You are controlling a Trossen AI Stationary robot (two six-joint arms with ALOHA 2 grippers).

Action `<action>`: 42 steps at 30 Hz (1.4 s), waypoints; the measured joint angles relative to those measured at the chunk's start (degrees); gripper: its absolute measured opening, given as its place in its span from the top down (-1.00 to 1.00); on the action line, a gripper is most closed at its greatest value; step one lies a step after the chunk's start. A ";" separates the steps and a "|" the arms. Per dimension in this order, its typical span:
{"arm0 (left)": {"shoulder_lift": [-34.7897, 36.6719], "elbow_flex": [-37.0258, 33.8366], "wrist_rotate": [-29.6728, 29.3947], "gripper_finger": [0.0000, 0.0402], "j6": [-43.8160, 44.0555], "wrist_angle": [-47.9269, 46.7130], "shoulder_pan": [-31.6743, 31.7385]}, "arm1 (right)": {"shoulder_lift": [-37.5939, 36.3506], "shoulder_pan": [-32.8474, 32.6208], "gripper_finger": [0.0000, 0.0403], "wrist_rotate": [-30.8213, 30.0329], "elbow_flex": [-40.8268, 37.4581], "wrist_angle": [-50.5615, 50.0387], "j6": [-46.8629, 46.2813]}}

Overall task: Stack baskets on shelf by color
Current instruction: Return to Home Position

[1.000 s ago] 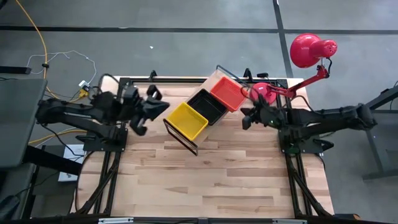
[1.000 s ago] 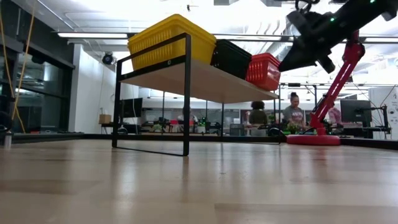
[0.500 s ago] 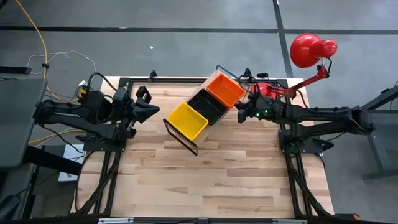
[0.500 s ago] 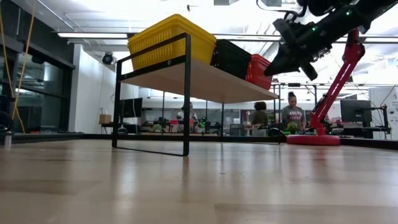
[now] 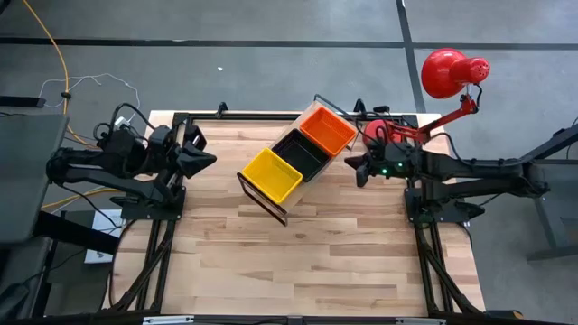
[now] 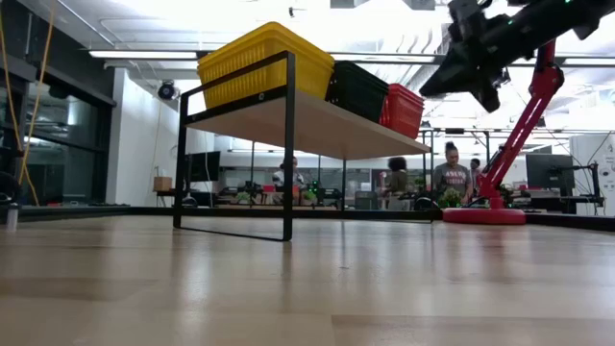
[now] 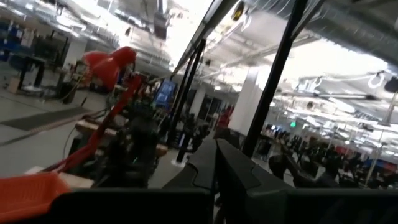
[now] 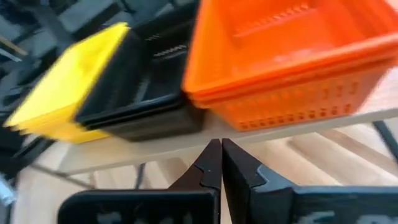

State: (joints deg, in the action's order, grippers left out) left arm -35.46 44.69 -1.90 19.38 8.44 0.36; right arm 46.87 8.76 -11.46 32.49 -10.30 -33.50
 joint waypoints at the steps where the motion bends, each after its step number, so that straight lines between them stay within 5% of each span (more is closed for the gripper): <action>1: 0.34 0.00 -0.16 1.00 0.02 -0.98 -0.02 | -0.72 -0.66 1.00 0.06 0.00 0.06 0.29; 8: 0.79 -2.43 -0.29 1.00 -1.65 -0.56 -2.92 | -5.38 -5.26 1.00 0.94 0.00 0.73 0.81; 20: 12.61 -30.01 -9.87 1.00 -1.05 22.26 -6.87 | -6.10 -9.58 1.00 3.64 0.00 1.58 -1.18; 33: 32.26 -42.33 -0.14 1.00 7.40 18.89 2.86 | -6.12 -9.51 1.00 5.08 0.02 4.96 -7.00; 42: 35.25 -43.98 -3.19 1.00 3.56 11.68 3.01 | -6.44 -9.51 1.00 5.07 0.02 8.78 -9.85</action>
State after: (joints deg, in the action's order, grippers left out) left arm -0.21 0.70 -5.10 22.93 20.11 3.37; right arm 40.43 -0.75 -6.39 32.51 -1.52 -43.36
